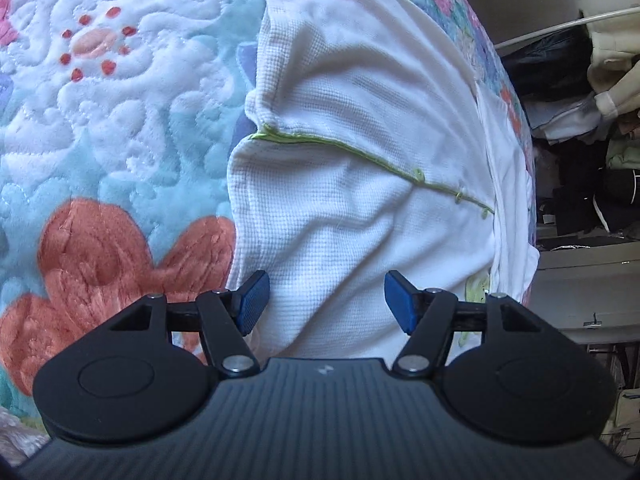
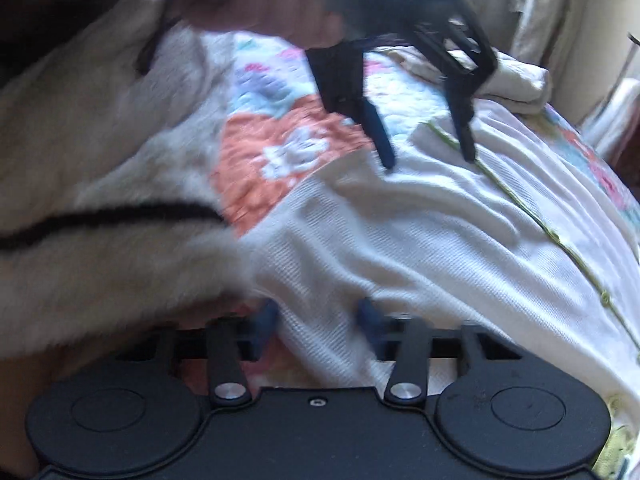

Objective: Fold clothes

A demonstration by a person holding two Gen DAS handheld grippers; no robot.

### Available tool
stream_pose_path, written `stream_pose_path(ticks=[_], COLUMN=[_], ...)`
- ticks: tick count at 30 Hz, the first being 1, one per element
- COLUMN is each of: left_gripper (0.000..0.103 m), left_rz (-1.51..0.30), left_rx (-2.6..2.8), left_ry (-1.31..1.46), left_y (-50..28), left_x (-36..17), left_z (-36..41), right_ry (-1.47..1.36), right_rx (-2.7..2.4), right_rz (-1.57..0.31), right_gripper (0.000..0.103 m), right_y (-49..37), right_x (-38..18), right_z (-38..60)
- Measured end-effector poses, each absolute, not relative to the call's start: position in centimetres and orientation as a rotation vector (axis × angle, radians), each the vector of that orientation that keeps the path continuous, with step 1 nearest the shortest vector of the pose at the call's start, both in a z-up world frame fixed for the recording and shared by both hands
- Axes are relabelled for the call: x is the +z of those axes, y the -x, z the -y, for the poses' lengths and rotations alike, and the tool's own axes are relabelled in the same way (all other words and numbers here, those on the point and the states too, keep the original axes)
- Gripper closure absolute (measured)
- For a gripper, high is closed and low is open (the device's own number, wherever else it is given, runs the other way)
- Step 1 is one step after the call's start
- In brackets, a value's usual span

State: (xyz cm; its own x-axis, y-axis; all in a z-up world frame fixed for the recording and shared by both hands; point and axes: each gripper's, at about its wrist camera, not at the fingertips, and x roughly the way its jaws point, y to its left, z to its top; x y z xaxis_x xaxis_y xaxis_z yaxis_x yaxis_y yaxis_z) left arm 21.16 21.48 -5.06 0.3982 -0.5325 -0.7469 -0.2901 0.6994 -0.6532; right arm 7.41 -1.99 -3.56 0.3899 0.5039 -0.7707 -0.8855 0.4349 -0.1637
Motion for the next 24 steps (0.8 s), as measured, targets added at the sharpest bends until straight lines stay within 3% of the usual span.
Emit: stream_pose_path(ticks=[1, 2, 11, 15, 17, 24], left_gripper=[0.04, 0.04, 0.034, 0.034, 0.034, 0.034], left_rz=[-1.185, -1.184, -1.044, -1.1, -1.119, -1.081], left_rx=[-0.17, -0.166, -0.135, -0.207, -0.15, -0.083], left_ry=[0.828, 0.836, 0.573, 0.648, 0.554, 0.51], left_y=[-21.2, -21.3, -21.9, -25.3, -27.6, -31.5], left_x=[-5.1, -5.1, -0.2, -0.2, 0.2, -2.2], left_z=[-21.4, -21.3, -20.2, -20.3, -20.0, -21.2], right_ry=[0.611, 0.583, 0.254, 0.073, -0.046, -0.1], right_rx=[0.948, 0.942, 0.666, 0.567, 0.542, 0.355], right_rz=[-0.707, -0.705, -0.66, -0.681, -0.695, -0.784], right_gripper=[0.094, 0.096, 0.096, 0.096, 0.096, 0.096], right_y=[-7.9, -8.5, -14.0, -17.0, -18.1, -20.4], right_x=[-3.5, -3.3, 0.1, 1.3, 1.6, -0.7], right_z=[2.2, 2.4, 7.5, 10.3, 12.1, 13.8])
